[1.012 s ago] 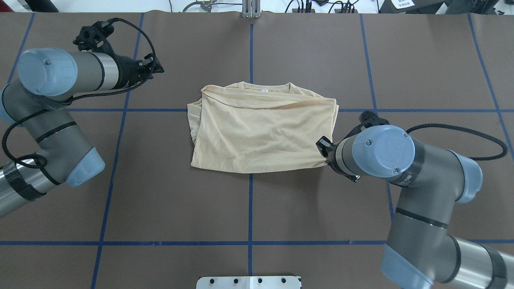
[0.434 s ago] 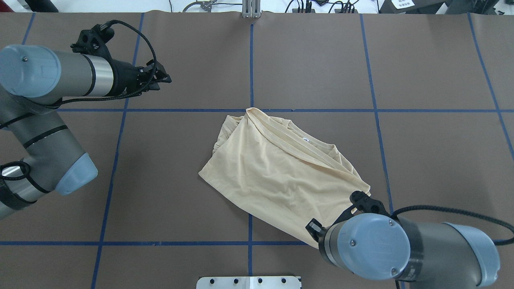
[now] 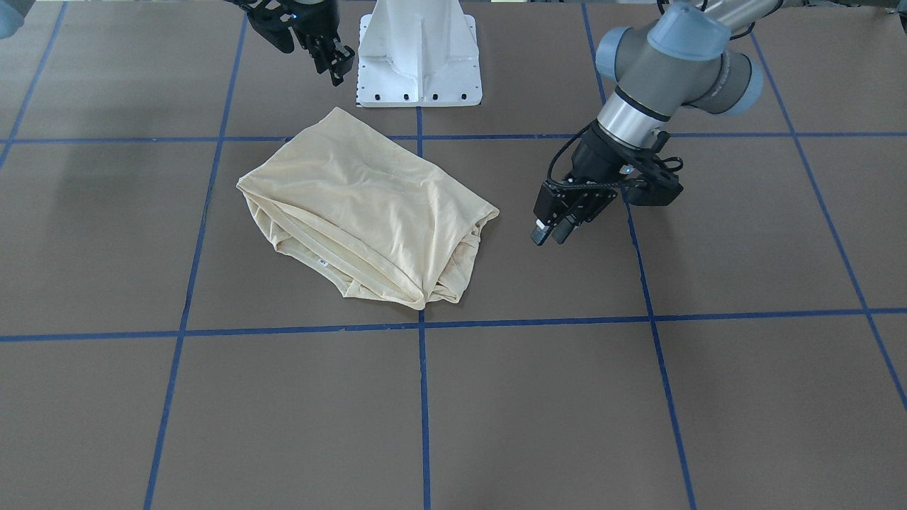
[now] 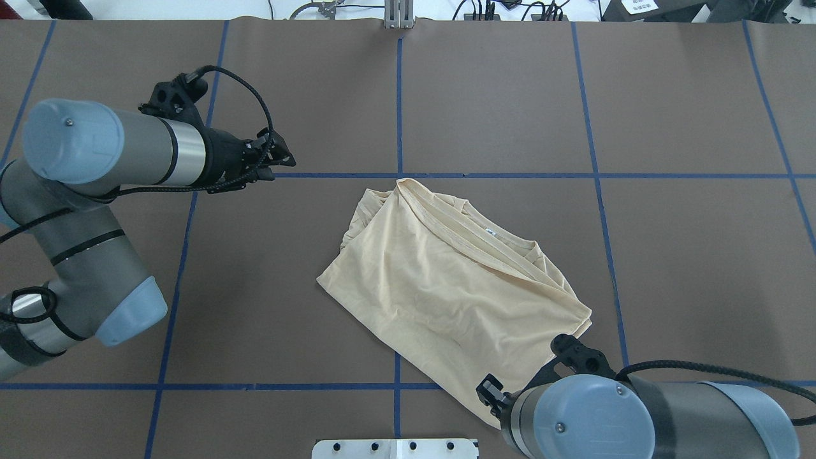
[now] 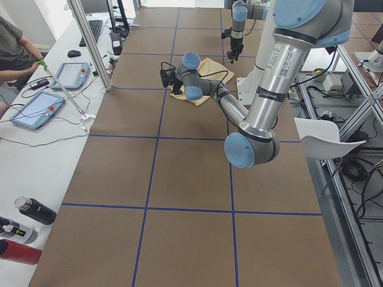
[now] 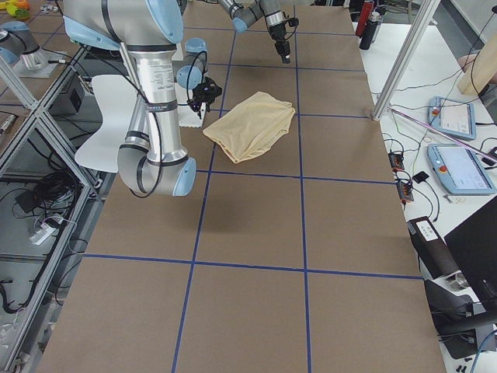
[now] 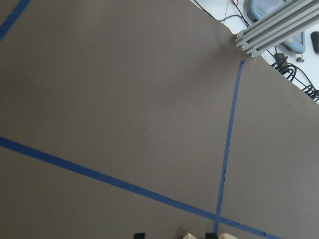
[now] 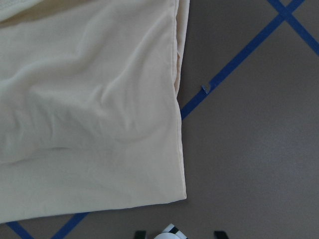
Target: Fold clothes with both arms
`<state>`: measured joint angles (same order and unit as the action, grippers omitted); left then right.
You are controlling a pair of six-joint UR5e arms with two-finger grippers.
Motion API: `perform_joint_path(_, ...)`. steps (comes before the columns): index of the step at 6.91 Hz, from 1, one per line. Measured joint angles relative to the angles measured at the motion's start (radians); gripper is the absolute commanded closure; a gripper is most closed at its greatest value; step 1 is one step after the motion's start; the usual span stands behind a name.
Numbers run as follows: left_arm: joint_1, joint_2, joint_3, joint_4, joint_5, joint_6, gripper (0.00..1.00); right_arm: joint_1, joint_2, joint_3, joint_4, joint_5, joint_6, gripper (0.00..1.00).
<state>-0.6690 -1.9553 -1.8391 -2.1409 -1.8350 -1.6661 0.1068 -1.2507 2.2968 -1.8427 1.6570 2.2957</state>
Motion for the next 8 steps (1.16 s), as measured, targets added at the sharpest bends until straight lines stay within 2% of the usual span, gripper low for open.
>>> perform_joint_path(2, 0.146, 0.004, -0.017, 0.072, 0.072, -0.017, 0.49, 0.142, 0.015, 0.020, 0.005, 0.002, -0.039, 0.00)
perform_joint_path(3, 0.213, 0.005, -0.002, 0.093, 0.137, -0.015, 0.49, 0.250, 0.034, 0.005, 0.010, 0.013, -0.114, 0.00)
perform_joint_path(5, 0.283, 0.000, 0.037, 0.145, 0.190, -0.009, 0.49, 0.419, 0.063, -0.062, 0.013, 0.082, -0.249, 0.00)
perform_joint_path(8, 0.299, -0.008, 0.057, 0.165, 0.242, 0.026, 0.49, 0.468, 0.081, -0.107, 0.014, 0.106, -0.291, 0.00)
